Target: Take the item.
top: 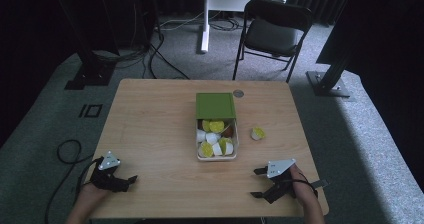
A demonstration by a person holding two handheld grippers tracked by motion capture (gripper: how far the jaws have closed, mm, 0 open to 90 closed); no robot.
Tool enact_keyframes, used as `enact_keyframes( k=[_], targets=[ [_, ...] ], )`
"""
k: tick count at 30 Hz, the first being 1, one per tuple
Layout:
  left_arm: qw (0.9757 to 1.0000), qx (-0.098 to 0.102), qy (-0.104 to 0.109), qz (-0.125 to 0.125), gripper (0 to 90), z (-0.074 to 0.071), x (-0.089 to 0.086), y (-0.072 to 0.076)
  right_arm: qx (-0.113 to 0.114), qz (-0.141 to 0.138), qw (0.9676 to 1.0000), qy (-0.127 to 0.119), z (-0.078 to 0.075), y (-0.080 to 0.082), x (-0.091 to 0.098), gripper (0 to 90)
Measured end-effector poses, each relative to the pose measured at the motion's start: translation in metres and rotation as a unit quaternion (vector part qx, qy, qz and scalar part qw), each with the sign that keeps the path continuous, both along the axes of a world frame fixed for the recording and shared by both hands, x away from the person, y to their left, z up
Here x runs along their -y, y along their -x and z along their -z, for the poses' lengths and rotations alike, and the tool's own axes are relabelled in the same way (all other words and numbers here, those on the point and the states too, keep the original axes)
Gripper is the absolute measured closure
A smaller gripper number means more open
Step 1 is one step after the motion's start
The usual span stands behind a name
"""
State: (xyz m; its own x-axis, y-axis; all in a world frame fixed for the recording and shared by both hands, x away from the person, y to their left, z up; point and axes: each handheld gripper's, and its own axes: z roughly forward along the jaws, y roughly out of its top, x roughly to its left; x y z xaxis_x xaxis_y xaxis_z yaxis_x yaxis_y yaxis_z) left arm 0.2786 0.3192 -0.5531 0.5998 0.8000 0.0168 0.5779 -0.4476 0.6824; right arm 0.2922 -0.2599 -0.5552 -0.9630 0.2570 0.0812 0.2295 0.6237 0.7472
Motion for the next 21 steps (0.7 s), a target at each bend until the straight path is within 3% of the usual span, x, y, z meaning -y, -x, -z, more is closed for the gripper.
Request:
enact_keyframes(
  k=[6, 14, 21],
  targets=[
    [1.0, 0.0, 0.0, 0.0, 0.6, 0.0, 0.0, 0.0, 0.002, 0.018, 0.9998, 0.004, 0.001, 0.0, 0.012, 14.3],
    [1.0, 0.0, 0.0, 0.0, 0.5, 0.0, 0.0, 0.0, -0.001, 0.013, 0.9999, 0.002, 0.003, 0.002, 0.026, 14.3],
    [1.0, 0.0, 0.0, 0.0, 0.6, 0.0, 0.0, 0.0, 0.029, 0.027, 0.999, 0.023, 0.004, 0.003, 0.025, 13.5]
  ],
)
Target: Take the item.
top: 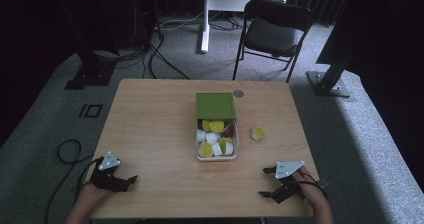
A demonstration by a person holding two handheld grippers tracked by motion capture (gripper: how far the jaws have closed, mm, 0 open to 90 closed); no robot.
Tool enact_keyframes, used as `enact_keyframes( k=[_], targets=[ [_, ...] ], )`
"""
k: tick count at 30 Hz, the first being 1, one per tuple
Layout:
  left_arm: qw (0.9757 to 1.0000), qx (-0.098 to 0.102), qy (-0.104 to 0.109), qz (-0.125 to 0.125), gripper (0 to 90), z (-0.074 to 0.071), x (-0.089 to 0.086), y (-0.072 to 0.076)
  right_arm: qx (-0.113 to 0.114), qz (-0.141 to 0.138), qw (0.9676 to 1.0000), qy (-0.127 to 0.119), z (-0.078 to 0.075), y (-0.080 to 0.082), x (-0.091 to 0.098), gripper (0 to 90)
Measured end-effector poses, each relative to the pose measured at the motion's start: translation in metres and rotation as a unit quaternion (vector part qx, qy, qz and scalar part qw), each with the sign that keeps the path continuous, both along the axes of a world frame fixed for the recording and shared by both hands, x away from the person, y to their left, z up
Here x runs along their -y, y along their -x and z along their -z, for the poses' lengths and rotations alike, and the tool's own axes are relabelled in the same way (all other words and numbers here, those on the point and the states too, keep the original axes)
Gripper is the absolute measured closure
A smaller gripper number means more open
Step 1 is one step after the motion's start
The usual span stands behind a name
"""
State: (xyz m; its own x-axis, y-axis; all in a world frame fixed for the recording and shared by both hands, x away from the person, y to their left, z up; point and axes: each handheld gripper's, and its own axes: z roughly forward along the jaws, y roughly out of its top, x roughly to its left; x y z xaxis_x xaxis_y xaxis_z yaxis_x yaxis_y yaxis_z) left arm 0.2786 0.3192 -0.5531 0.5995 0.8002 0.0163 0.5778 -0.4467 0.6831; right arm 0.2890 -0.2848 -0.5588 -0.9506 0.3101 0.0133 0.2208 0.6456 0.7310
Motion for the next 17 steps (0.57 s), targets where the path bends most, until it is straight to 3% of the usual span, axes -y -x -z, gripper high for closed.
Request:
enact_keyframes(
  k=[17],
  targets=[
    [1.0, 0.0, 0.001, -0.001, 0.5, 0.0001, 0.0001, 0.0001, 0.007, -0.004, 0.9999, 0.007, 0.0003, 0.0019, -0.0017, 12.0]
  ],
)
